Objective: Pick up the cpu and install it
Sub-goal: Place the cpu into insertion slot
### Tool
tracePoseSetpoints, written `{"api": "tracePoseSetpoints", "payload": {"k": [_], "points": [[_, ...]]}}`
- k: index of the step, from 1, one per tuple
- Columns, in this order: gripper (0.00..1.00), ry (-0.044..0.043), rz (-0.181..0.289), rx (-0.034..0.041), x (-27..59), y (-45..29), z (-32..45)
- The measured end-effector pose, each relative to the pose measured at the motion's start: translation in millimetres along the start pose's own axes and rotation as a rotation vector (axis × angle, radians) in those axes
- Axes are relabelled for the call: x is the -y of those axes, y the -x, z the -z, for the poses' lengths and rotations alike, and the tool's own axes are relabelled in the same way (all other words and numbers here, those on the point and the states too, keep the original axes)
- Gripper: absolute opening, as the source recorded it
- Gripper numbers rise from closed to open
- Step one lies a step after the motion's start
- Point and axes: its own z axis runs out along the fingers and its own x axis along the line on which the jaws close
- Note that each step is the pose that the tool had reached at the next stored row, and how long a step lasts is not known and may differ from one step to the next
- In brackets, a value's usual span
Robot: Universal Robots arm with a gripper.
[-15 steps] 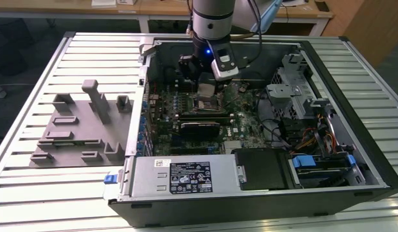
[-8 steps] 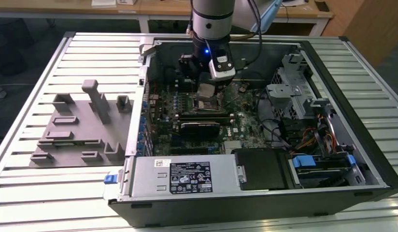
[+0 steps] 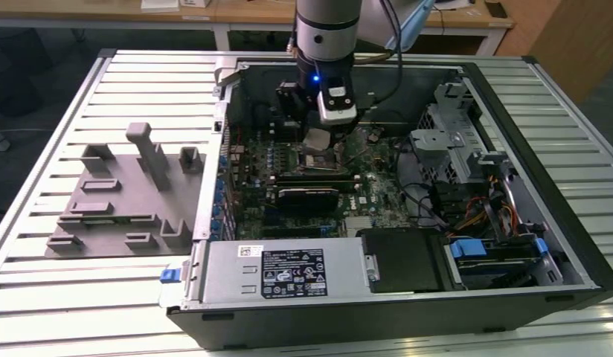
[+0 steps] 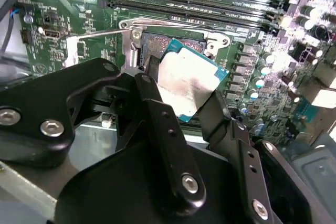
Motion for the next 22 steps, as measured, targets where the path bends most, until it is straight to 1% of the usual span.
{"api": "tracePoseSetpoints", "payload": {"k": [8,9,22], "points": [[0.54,-0.0014,-0.1,0.0041,0.0,0.0,0.0],[0.54,-0.0019,-0.127,0.0051,0.0,0.0,0.0],[0.54,-0.0044,-0.303,0.0123,0.0,0.0,0.0]]}}
